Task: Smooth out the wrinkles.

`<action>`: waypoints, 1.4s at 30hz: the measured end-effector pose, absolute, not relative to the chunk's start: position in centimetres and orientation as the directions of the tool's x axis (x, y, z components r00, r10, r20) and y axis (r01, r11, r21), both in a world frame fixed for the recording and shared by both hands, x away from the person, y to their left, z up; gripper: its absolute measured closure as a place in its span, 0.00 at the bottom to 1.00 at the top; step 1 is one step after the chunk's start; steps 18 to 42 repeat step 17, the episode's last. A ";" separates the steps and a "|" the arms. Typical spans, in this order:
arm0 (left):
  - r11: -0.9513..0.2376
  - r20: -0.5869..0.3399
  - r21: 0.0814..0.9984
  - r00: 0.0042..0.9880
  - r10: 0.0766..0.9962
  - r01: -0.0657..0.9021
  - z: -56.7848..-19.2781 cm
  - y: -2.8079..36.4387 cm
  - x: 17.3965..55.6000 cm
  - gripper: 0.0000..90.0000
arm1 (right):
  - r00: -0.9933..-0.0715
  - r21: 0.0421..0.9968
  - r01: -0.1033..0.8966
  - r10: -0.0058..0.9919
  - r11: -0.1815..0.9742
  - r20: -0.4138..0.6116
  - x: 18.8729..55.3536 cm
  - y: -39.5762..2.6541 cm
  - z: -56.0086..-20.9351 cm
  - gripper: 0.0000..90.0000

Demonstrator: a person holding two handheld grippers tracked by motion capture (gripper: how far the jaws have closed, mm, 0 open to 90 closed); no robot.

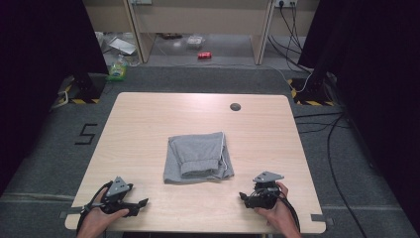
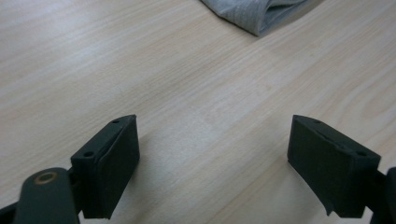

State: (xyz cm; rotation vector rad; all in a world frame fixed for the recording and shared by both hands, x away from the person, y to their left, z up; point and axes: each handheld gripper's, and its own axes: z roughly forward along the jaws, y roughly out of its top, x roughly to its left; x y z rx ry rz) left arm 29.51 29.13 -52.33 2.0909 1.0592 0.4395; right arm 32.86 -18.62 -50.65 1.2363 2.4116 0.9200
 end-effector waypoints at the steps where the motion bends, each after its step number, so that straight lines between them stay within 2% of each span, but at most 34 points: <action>1: -0.382 -0.025 0.749 0.598 0.801 0.542 -52.4 29.2 29.5 0.16 | -0.600 0.646 0.616 0.800 0.451 0.014 32.8 -18.5 -50.7 0.17; 11: -0.380 -0.025 0.749 0.596 0.803 0.543 -52.4 29.1 29.5 0.15 | -0.605 0.646 0.606 0.796 0.464 -0.005 32.7 -18.2 -51.0 0.10; 42: -0.380 -0.025 0.749 0.596 0.802 0.543 -52.4 29.1 29.5 0.15 | -0.606 0.646 0.607 0.795 0.463 -0.001 32.8 -18.2 -51.0 0.10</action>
